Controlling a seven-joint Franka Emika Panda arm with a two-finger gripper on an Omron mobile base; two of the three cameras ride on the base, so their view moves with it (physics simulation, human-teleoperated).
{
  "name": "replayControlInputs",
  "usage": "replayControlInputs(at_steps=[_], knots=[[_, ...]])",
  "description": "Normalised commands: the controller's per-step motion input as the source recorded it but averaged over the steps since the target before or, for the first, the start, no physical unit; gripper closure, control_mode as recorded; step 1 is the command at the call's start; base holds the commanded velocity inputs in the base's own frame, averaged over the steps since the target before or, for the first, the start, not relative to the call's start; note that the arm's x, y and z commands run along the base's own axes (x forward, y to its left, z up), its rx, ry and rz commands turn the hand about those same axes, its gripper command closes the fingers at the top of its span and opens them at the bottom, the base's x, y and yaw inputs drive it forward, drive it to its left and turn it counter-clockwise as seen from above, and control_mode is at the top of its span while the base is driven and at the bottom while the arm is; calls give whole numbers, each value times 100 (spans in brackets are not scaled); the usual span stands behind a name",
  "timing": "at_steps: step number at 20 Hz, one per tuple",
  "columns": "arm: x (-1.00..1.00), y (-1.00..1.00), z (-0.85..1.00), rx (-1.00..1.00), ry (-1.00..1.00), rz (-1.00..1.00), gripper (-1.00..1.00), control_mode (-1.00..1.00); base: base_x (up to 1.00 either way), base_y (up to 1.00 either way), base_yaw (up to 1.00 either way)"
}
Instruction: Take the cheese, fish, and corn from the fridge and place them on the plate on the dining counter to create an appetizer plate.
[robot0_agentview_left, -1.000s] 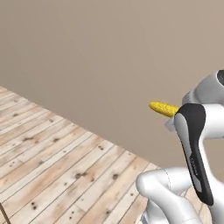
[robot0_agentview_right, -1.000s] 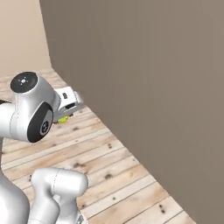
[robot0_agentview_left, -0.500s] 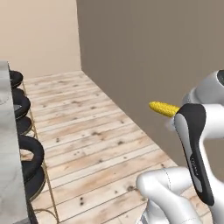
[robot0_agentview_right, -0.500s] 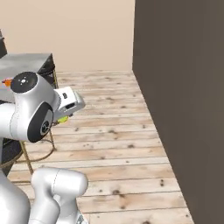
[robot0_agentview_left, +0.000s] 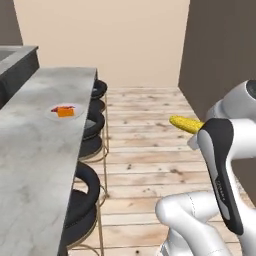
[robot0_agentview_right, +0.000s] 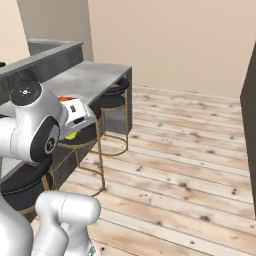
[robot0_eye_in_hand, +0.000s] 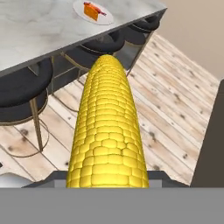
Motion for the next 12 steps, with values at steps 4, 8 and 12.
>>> replayControlInputs(at_steps=[4, 8, 12], knots=[[0, 0, 0, 0, 0, 0, 100, 100, 100, -53, 60], [0, 0, 0, 0, 0, 0, 100, 100, 100, -72, 58], [0, 0, 0, 0, 0, 0, 100, 100, 100, -78, 58]])
